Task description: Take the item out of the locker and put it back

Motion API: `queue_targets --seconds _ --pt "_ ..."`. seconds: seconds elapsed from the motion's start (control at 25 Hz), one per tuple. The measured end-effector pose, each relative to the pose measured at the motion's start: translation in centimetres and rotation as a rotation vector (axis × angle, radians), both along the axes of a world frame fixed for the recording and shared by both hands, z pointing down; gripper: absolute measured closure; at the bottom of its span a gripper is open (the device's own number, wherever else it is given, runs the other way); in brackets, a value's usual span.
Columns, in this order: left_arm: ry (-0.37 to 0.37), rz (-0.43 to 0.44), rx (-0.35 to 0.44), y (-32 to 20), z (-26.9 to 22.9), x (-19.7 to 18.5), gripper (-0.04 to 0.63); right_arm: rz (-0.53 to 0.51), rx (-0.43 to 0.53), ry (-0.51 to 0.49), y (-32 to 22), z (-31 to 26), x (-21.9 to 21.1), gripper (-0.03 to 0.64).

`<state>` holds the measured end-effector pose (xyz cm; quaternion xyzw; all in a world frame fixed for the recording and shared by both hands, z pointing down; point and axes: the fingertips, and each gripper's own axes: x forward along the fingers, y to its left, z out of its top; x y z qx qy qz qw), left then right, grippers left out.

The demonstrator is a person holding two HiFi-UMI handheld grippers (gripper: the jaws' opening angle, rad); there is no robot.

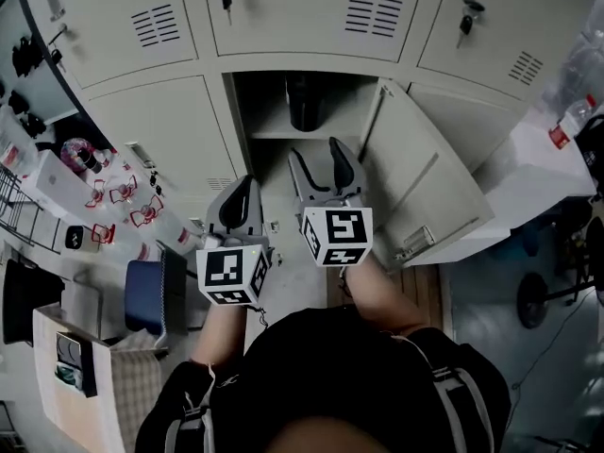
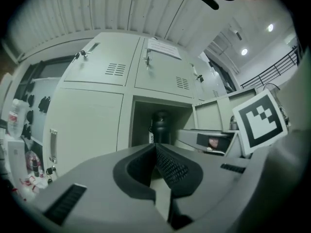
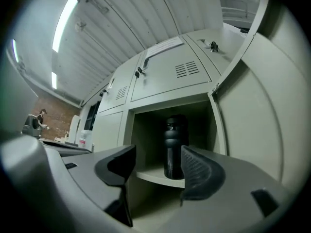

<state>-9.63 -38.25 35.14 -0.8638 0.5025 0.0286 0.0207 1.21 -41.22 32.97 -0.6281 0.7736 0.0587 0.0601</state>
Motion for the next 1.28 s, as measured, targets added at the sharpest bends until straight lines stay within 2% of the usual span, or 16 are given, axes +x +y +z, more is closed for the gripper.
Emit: queue_targets --seconds 0.16,0.44,0.88,1.28 --pt "0.007 -0.016 -0.024 -0.8 0.8 -1.1 0.583 0.036 -0.044 -0.014 -3.5 0.1 0.2 0.258" --pt "0.009 -0.049 -0.042 -1.1 1.5 -2.8 0.582 0.096 -0.123 -0.021 -8.9 0.3 0.9 0.208" --pt "0.002 -0.076 -0.06 -0.7 2.1 -4.6 0.583 0.154 -0.236 0.017 -15.8 0.2 2.5 0.192" --pt "0.002 -0.102 -0.048 -0.1 1.7 -5.9 0.583 0.143 -0.297 -0.024 -17.3 1.2 2.6 0.193"
